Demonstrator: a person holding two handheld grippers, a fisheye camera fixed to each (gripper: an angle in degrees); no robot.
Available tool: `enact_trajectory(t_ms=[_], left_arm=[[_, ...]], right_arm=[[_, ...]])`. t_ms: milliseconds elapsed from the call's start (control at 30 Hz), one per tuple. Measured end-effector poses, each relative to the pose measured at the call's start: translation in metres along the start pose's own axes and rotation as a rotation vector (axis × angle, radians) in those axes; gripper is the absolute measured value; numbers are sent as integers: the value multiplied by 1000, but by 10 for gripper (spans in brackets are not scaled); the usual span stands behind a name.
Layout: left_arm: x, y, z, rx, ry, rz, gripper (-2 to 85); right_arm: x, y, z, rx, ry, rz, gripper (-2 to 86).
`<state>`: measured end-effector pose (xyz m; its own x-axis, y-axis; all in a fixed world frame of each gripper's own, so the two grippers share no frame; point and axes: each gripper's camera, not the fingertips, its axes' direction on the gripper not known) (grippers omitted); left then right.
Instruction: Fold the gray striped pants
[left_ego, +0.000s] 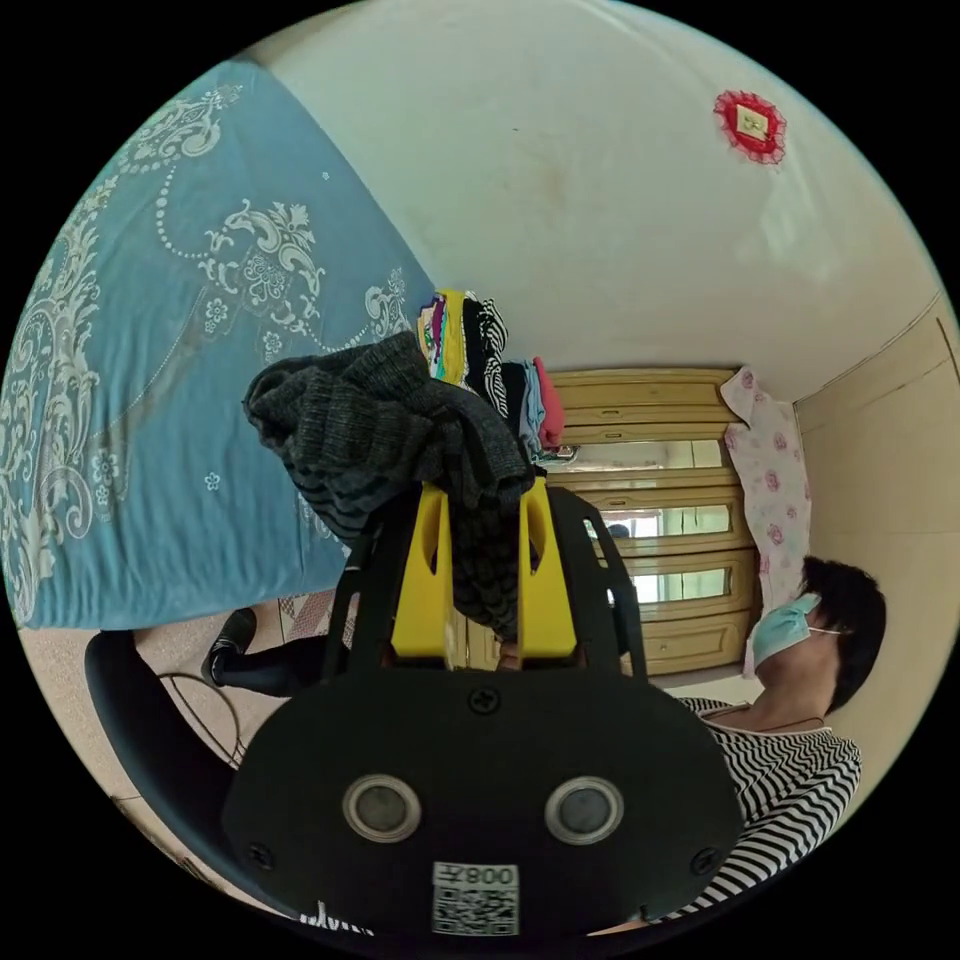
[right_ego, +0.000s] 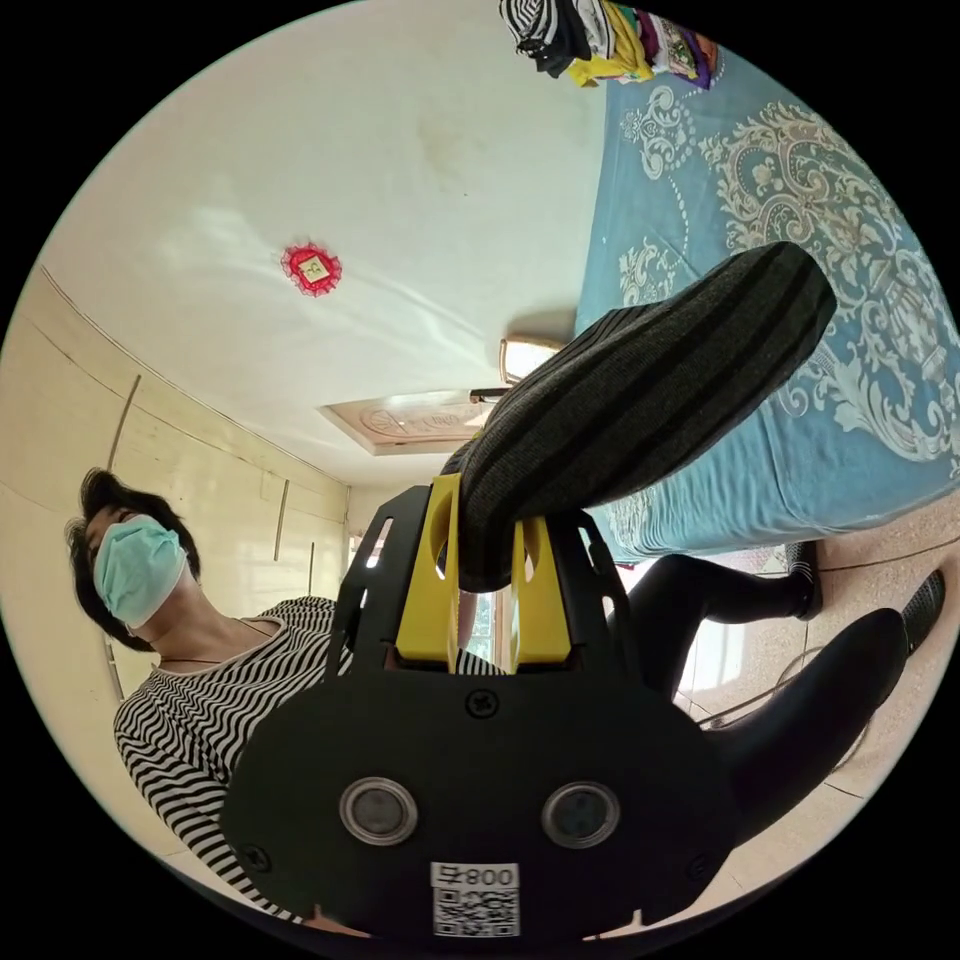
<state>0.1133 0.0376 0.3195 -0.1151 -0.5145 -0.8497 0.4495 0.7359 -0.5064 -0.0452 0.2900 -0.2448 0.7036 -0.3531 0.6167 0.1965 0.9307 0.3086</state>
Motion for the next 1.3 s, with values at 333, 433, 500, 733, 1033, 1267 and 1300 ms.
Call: enact_trajectory(t_ms=[333, 433, 500, 733, 1033, 1267, 1300], left_arm=[[228, -139, 314, -298, -22, 67, 106], [281, -183, 423, -385, 5, 104, 107], [316, -212, 491, -430, 31, 132, 108], [503, -332, 763, -566, 221, 354, 109], [636, -463, 1094, -654, 376, 450, 112], [528, -510, 1277, -804, -132, 286, 110], [528, -514, 1281, -795, -98, 274, 110]], right_arm=[[-159, 32, -222, 256, -32, 8, 70], [-202, 36, -293, 354, -10, -23, 71], [-228, 32, -335, 411, 8, -48, 70], [-374, -19, -515, 587, 136, -255, 68], [-531, -123, -737, 718, 350, -406, 72], [-425, -206, -897, 773, 316, 61, 78], [-414, -211, -908, 770, 315, 121, 79]])
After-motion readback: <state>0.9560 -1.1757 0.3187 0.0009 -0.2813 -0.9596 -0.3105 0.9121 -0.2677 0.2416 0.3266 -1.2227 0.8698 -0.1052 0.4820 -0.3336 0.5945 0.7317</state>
